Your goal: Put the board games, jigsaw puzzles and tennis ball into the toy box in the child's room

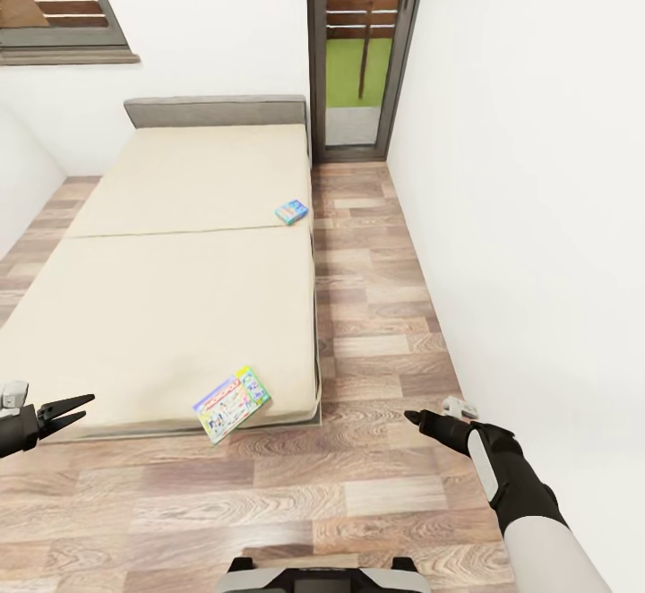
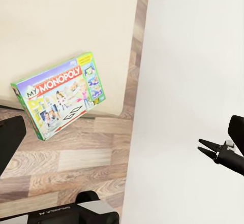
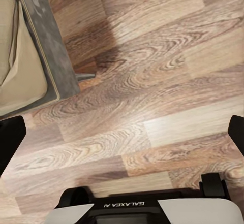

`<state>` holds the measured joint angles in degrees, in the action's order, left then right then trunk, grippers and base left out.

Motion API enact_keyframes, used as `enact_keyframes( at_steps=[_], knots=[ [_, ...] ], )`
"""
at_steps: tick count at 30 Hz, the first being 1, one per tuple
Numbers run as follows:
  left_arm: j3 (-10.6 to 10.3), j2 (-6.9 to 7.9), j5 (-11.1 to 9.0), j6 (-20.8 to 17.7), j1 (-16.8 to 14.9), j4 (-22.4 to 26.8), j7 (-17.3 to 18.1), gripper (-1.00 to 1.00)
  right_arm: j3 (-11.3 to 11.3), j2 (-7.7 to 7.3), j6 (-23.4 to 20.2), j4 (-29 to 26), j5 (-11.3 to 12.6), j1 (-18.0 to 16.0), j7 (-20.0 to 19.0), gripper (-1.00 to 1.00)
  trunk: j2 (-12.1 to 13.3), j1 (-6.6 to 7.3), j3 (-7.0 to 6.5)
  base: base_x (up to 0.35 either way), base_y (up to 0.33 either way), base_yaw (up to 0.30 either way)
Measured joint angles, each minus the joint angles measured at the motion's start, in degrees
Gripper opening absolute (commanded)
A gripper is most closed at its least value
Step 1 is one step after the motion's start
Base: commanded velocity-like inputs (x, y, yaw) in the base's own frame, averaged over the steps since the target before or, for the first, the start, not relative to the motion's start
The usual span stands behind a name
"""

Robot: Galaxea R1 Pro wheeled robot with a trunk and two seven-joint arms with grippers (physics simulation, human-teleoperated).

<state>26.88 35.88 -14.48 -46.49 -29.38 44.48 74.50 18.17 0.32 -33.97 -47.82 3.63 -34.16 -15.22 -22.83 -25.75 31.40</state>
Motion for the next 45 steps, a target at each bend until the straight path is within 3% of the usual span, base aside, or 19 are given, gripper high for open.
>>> enact_keyframes(
  at_steps=[45],
  knots=[
    [0.00,-0.03,0.00,0.00,-0.01,0.00,-0.07,1.00,-0.06,0.00,0.16,0.08,0.02,0.00,0.00,1.00,0.00,0.00,-4.26,0.000,0.000,0.000]
  ],
)
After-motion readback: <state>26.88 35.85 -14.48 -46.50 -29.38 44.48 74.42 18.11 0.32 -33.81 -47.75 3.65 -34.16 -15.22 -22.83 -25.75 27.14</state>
